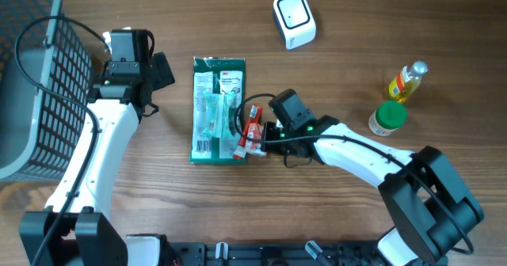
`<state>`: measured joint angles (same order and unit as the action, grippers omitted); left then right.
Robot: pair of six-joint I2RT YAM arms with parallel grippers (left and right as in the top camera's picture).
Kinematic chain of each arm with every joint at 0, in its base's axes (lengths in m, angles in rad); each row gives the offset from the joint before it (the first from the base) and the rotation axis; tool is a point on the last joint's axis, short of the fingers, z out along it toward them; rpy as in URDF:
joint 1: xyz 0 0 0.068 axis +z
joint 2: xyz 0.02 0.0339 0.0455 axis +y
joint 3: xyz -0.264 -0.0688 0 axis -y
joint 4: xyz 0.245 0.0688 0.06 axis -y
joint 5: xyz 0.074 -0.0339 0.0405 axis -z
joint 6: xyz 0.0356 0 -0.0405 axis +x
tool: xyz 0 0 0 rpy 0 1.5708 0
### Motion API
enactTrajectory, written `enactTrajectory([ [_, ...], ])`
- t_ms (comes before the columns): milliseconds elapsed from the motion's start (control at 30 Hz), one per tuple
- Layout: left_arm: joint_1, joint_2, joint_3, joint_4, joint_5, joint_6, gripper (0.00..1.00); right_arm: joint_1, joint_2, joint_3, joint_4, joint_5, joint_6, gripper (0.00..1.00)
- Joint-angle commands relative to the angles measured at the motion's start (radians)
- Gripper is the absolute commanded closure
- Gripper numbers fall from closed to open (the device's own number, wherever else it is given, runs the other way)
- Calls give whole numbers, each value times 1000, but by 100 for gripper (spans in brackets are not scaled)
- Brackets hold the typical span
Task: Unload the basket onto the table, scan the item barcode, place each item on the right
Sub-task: 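Grasp the orange snack pack and lift it toward the right, then carry the held snack pack right toward the oil bottle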
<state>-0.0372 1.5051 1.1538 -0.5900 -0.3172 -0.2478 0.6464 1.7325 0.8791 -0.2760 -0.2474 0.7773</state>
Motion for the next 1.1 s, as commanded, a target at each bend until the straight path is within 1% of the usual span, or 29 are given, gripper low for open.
enactTrajectory([
  [0,5,-1,11,3,-9,9,0,-39,-34,-6,-14,67,-128,96],
  [133,5,-1,11,3,-9,9,0,-131,-84,-4,-55,68,-171,96],
  [200,5,-1,11,3,-9,9,0,-196,-123,5,-84,68,-234,96],
  [300,5,-1,11,3,-9,9,0,-261,-163,6,-85,52,-359,96],
  [333,5,-1,11,3,-9,9,0,-277,-168,6,-85,44,-377,96],
  [467,5,-1,11,3,-9,9,0,-302,-165,5,-86,31,-386,93],
  [700,5,-1,11,3,-9,9,0,-302,-165,5,-84,31,-385,92],
  [733,5,-1,11,3,-9,9,0,-302,-165,5,-85,31,-385,91],
  [767,5,-1,11,3,-9,9,0,-302,-165,5,-85,31,-385,86],
  [833,5,-1,11,3,-9,9,0,-302,-165,3,-85,31,-385,85],
  [867,5,-1,11,3,-9,9,0,-302,-165,3,-87,32,-385,83],
  [900,5,-1,11,3,-9,9,0,-302,-165,3,-89,37,-386,78],
  [933,5,-1,11,3,-9,9,0,-302,-165,3,-93,60,-387,67],
  [967,5,-1,11,3,-9,9,0,-302,-165,3,-100,82,-388,64],
  [1033,5,-1,11,3,-9,9,0,-302,-165,3,-108,148,-395,62],
  [1067,5,-1,11,3,-9,9,0,-302,-165,3,-108,151,-439,60],
])
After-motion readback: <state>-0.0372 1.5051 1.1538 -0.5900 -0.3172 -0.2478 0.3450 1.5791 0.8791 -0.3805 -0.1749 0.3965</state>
